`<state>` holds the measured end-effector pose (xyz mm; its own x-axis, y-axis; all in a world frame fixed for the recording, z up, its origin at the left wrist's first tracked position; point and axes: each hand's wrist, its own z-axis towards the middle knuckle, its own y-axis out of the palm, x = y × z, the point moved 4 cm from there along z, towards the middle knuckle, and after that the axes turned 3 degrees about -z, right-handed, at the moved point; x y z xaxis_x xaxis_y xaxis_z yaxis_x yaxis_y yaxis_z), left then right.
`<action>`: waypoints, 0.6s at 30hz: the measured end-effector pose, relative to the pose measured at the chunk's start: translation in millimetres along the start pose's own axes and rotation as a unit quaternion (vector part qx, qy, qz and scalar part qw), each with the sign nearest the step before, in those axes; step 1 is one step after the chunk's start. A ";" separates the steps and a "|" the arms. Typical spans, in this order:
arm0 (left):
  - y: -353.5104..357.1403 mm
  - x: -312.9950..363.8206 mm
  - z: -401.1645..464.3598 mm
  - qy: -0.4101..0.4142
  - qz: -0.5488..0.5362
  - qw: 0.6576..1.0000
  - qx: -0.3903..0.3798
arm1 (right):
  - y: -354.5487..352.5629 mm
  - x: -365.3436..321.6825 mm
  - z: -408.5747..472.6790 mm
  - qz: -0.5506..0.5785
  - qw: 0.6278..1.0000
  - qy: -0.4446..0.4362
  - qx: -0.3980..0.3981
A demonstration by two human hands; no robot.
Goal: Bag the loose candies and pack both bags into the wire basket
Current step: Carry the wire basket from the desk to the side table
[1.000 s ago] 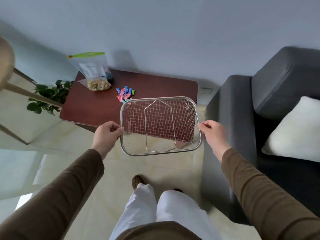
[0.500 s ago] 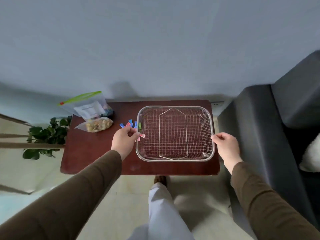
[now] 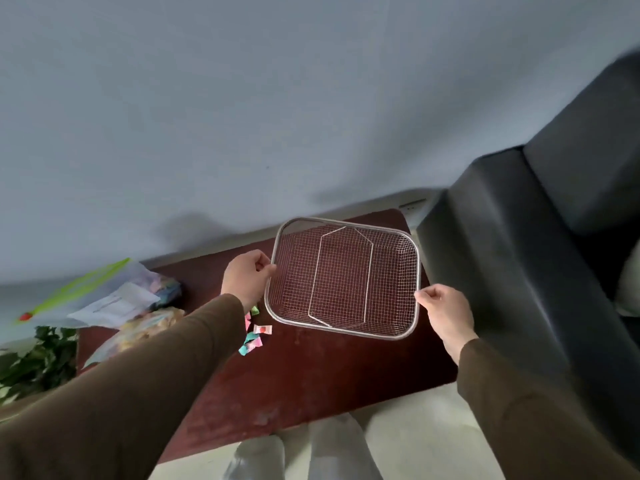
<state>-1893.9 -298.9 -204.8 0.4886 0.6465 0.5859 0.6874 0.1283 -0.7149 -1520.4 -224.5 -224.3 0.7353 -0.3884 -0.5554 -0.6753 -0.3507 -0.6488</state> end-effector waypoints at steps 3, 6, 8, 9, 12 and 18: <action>11.2 5.3 23.5 0.025 0.013 0.999 -0.017 | 4.8 6.2 3.2 -0.005 1.000 0.013 0.016; 18.3 8.8 43.1 0.047 0.018 0.998 -0.025 | 10.7 11.1 4.7 -0.002 0.999 0.023 0.024; 21.0 10.6 55.2 0.059 0.024 0.997 -0.033 | 14.9 13.3 4.8 0.002 0.999 0.028 0.030; 22.5 10.6 61.5 0.064 0.027 0.997 -0.037 | 17.8 14.3 4.0 0.006 0.999 0.029 0.031; 25.0 11.3 74.4 0.074 0.039 0.995 -0.048 | 24.8 15.8 0.4 -0.001 0.999 0.035 0.034; 29.1 14.1 86.7 0.100 0.044 0.992 -0.060 | 29.1 10.8 -7.4 -0.010 0.997 0.050 0.051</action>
<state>-1913.6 -220.9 -250.4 0.6373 0.4883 0.5962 0.6909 -0.0192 -0.7227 -1532.6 -245.3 -245.3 0.7360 -0.4673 -0.4898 -0.6469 -0.2722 -0.7123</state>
